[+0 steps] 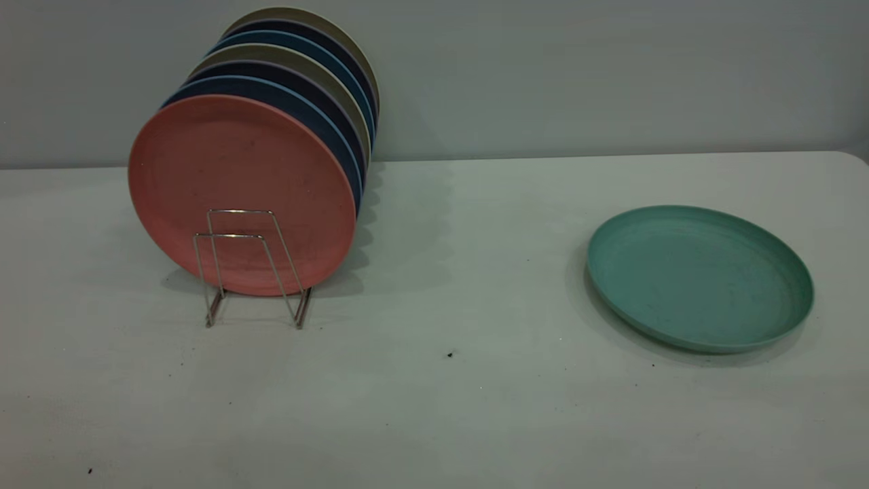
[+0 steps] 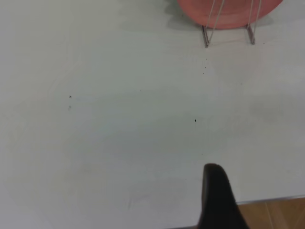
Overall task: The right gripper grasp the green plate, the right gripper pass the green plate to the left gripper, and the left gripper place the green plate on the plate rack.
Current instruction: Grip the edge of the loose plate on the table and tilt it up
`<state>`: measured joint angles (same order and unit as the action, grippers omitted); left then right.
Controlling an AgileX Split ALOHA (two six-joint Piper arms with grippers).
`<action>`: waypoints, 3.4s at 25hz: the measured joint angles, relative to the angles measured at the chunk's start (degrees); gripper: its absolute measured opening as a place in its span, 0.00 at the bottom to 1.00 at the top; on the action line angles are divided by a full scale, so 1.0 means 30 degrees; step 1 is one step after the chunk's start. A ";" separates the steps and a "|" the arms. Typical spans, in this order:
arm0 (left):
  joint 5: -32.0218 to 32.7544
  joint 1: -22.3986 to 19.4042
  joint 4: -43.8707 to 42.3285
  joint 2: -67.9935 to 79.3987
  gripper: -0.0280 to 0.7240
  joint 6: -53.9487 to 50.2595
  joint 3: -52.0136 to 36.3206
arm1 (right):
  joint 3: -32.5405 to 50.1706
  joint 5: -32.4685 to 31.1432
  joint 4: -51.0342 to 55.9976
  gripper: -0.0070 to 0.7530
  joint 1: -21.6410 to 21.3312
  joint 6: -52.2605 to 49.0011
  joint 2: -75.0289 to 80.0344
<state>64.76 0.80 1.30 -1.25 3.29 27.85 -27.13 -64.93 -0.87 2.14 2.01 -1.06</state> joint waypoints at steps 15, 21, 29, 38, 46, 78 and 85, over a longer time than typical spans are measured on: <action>0.0000 0.0000 0.0000 0.0000 0.67 0.0000 0.0000 | 0.0015 0.0000 0.0000 0.52 0.0000 0.0000 0.0000; 0.0000 0.0000 0.0000 0.0000 0.67 0.0000 0.0000 | 0.0015 0.0000 0.0000 0.52 0.0000 0.0000 0.0000; 0.0000 0.0000 0.0000 0.0000 0.67 0.0000 0.0000 | 0.0015 0.0000 0.0000 0.52 0.0000 0.0000 0.0000; 0.0000 0.0000 -0.0023 0.0000 0.67 0.0000 0.0000 | 0.0015 0.0000 0.0000 0.52 0.0000 0.0000 0.0000; -0.0542 0.0000 -0.1336 0.1415 0.67 -0.1756 0.1144 | -0.0565 0.0272 0.0485 0.56 0.0000 -0.0113 0.1628; -1.0616 0.3517 1.2047 3.2138 0.74 0.9795 1.1234 | -0.7867 1.1450 1.2669 0.71 -0.0783 1.1447 3.2729; -1.2397 0.6320 1.2994 3.6185 0.74 1.0448 1.2914 | -1.1827 0.8707 1.4440 0.71 -0.4058 1.3732 3.7149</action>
<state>27.57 19.76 40.28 107.30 34.63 66.60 -62.61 -38.80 42.45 -10.04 43.20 110.38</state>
